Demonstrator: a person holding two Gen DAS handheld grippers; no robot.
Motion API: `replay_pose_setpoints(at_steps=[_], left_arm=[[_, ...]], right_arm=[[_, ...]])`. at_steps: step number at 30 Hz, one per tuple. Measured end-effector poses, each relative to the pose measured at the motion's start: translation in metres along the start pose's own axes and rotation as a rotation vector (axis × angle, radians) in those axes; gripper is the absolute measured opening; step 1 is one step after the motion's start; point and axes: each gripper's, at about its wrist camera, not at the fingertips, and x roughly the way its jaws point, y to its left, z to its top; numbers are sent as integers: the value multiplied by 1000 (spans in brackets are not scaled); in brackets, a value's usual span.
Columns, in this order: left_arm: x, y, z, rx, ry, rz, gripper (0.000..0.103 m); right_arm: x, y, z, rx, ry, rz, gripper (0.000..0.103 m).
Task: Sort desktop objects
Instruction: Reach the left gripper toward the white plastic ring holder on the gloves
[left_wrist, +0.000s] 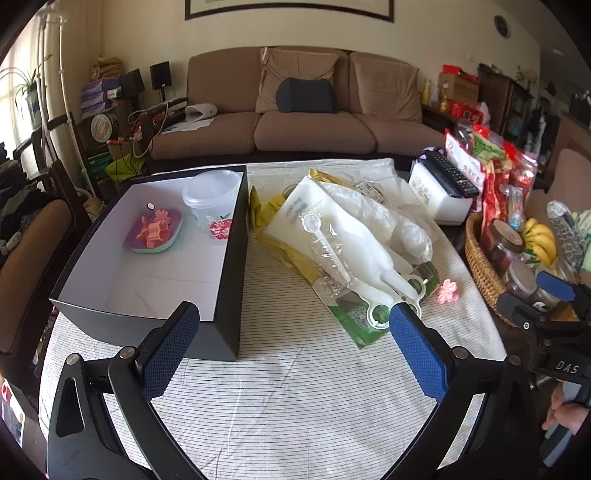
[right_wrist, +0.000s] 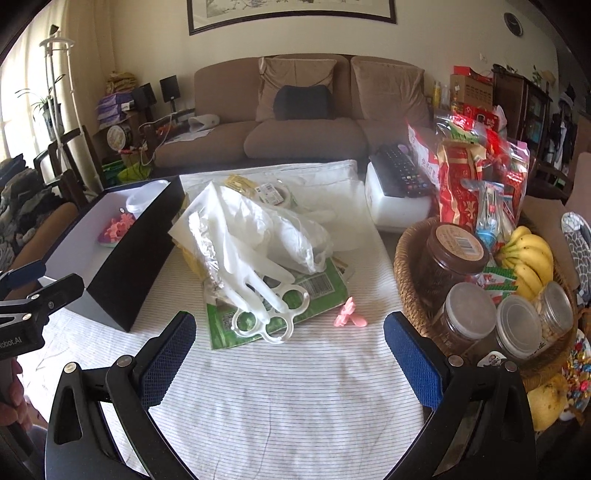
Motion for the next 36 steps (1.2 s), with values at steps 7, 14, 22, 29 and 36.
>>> replay_pose_setpoints(at_steps=[7,14,22,29,36], left_arm=[[-19,22,6,5,-23,30,103],[-34,42,16,7,-38,44,103],[-39,65,27,-16,-46,58,103],[-15,48,9,14,-10,-13,103],[33,-8,-23,62,65,-138,103]], right_arm=[[-13,18,13,-8,-15,24,103],[-21,32,24,-18,-14,51,103],[-23,54,43,-56,-26,90,103],[-6,25,33,-11,5,126,103],[10,-44,-2,84,20,24,103]])
